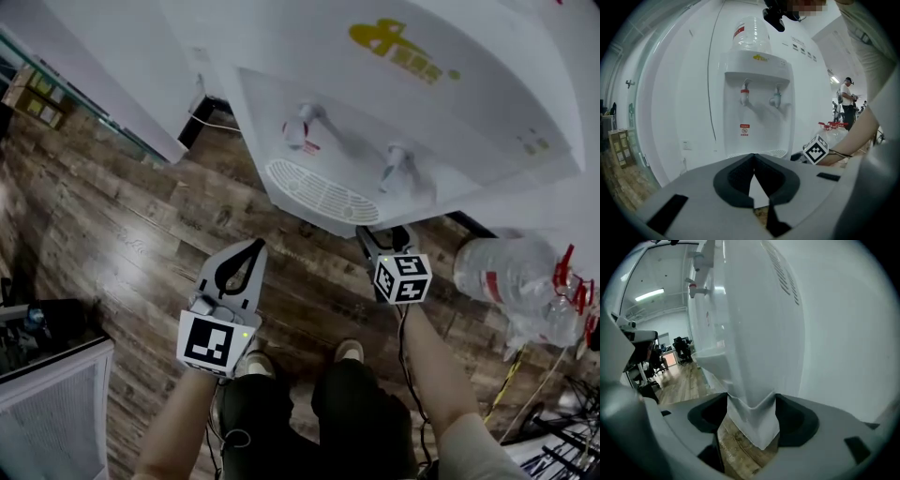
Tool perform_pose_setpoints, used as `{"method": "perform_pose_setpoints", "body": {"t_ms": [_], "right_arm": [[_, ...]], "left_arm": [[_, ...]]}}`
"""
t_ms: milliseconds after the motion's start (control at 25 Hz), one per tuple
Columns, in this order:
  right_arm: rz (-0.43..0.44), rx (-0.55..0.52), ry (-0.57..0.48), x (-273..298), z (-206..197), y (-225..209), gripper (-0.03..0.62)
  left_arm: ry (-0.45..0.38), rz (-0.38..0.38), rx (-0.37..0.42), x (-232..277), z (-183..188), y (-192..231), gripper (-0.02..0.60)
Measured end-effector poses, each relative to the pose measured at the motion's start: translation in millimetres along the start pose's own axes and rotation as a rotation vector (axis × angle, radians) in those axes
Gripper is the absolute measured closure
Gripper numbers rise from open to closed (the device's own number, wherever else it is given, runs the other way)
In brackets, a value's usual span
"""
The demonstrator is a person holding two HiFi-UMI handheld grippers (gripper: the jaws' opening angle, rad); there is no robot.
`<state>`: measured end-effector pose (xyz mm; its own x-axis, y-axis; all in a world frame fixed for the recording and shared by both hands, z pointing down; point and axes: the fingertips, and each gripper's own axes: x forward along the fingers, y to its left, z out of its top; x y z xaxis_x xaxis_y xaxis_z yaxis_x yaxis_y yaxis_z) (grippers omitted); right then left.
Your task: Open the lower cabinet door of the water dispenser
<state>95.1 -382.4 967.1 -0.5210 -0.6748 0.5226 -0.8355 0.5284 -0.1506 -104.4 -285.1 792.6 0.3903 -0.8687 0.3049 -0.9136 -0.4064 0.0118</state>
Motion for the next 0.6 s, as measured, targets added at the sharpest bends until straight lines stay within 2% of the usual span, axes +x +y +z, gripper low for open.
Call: {"method": "perform_pose_setpoints", "body": {"t_ms": [160,400,600], "right_arm": [[-0.006,-0.021,0.001,-0.6,0.7,-1.4,0.292],[-0.040,0.015,0.052,-4.9,-2.5,-0.1,0.307],[-0.010,-0.043,0.132,-28.1,-26.5,29.5,0.348]], "left_arm": [[0.008,-0.019,-0.036,3.5,-2.9,-3.4,0.575],[0.036,-0.026,-0.058,-2.6,-9.7,-12.3,0.575],[0.088,-0.035,-0.077,-14.3,-15.0,-21.1,0.576]]}}
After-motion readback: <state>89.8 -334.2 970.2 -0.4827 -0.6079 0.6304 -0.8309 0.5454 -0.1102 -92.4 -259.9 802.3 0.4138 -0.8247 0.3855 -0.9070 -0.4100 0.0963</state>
